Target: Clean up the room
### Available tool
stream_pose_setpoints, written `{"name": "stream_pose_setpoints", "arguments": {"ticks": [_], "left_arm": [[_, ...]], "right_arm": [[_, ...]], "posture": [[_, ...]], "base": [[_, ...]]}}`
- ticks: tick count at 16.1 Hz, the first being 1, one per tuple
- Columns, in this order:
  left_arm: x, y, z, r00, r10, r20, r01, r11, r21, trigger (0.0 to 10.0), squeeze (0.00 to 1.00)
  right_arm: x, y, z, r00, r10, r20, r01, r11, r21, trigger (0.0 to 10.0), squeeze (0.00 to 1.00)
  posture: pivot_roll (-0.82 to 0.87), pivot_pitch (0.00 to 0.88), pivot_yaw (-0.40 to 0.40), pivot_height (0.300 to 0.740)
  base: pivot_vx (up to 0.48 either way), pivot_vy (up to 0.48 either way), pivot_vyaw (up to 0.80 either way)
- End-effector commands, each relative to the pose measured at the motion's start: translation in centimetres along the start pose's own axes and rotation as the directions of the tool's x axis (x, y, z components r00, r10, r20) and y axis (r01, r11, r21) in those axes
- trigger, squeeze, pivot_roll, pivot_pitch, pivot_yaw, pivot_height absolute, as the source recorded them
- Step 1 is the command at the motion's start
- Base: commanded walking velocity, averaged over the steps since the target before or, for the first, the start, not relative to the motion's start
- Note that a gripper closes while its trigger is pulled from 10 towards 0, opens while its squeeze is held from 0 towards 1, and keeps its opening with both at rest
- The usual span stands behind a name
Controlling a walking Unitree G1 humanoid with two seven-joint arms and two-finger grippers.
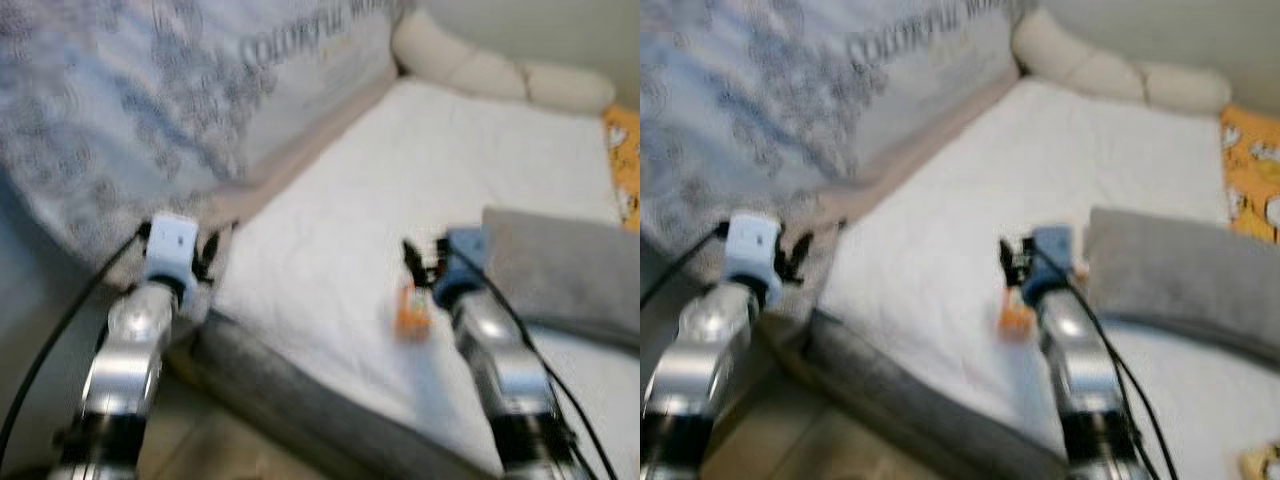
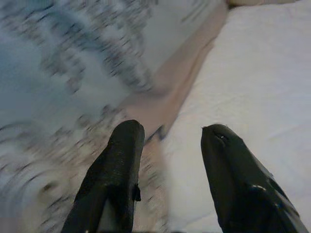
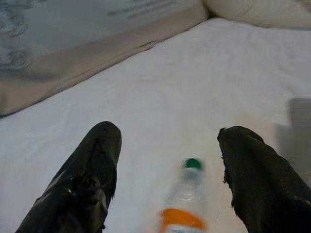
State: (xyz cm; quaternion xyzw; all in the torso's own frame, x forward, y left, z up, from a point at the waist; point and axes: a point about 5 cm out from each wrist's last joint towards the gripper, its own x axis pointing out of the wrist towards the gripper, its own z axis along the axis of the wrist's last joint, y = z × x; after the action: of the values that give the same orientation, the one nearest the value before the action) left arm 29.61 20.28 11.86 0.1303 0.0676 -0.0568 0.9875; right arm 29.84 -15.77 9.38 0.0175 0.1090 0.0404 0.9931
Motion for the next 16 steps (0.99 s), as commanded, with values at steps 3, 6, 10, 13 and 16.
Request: {"name": "stream_pose_setpoints", "arguments": {"ticks": [3,6,10,13,16], "left_arm": [[-1.3,-0.4,-0.3,1.0,-0.028,-0.005,0.028,1.0,-0.006,10.0,0.0],[-1.2,-0.4,-0.8,0.992,-0.114,-0.052,0.116,0.992,0.041,10.0,0.0],[-1.1,-0.9,-1.5,0.931,-0.321,-0.175,0.341,0.935,0.098,10.0,0.0],[-1.1,-1.2,-1.1,0.853,-0.467,-0.232,0.503,0.855,0.127,10.0,0.0],[-1.2,-1.0,-1.0,0.812,-0.519,-0.268,0.564,0.815,0.13,10.0,0.0]], "right_arm": [[-1.3,-1.4,-1.2,0.997,-0.031,-0.066,0.033,0.999,0.026,10.0,0.0],[0.3,-1.6,-3.1,0.975,-0.041,-0.218,0.036,0.999,-0.025,10.0,1.0],[3.7,-0.1,-3.5,0.933,0.008,-0.36,0.001,1.0,0.026,10.0,1.0],[4.8,0.4,-4.3,0.893,0.005,-0.45,-0.03,0.998,-0.047,10.0,1.0],[4.6,-1.1,-5.3,0.852,-0.139,-0.504,0.095,0.989,-0.113,10.0,0.0]], "posture": [[0.02,0.0,-0.06,0.74],[0.04,0.0,-0.064,0.74],[0.05,0.0,-0.052,0.74],[0.06,0.0,-0.054,0.74],[0.07,0.0,-0.052,0.74]], "base": [[0.105,0.0,0.0],[0.0,0.0,0.0],[0.0,0.0,0.0],[0.0,0.0,0.0],[0.0,0.0,0.0]]}}
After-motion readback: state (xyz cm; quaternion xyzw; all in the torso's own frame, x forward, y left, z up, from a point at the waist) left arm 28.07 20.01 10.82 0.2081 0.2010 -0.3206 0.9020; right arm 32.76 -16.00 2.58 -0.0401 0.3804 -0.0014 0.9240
